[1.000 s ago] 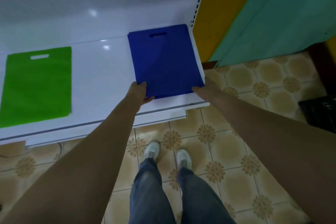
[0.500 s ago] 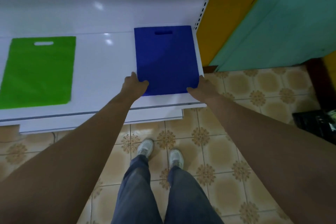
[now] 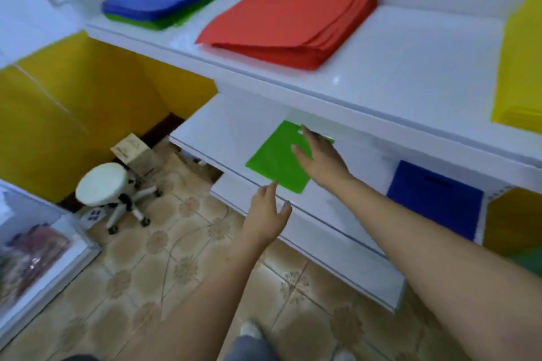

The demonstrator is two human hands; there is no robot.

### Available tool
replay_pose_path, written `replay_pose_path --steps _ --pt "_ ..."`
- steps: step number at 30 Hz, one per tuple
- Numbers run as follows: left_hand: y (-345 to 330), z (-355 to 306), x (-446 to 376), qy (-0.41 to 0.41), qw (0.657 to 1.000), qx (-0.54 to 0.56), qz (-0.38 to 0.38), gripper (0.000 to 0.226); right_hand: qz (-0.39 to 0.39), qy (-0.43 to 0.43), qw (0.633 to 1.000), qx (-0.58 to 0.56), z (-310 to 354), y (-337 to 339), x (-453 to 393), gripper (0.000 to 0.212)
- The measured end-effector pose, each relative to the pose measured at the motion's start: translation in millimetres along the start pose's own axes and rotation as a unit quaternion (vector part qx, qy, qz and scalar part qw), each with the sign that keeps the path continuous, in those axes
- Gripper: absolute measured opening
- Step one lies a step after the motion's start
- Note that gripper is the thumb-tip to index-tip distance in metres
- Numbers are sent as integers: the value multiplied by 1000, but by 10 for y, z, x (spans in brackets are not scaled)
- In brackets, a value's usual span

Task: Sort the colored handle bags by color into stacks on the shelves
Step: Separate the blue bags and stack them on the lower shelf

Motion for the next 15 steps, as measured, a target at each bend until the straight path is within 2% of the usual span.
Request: replay_pose_path --steps 4,6,11,15 --pt "767 406 153 10 997 26 -75 63 37 162 986 -4 1253 -433 -37 61" --pt "1160 609 166 9 993 47 -106 63 32 209 977 -4 1807 -554 -112 60" --pt "2085 994 11 -16 983 69 -171 60 -32 243 968 -60 2954 -535 -465 56" --pt "2700 1140 -181 -44 968 81 -234 54 -99 223 961 -130 3376 -441 -735 52"
Point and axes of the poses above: each hand's wrist, its own x-axis away from the middle knuckle, its own y-axis out of the back of the hand, z = x × y, the point moved 5 cm from there along -x, towards the middle knuckle, and after that the axes turned 4 degrees about -y, right-handed, at the moved point
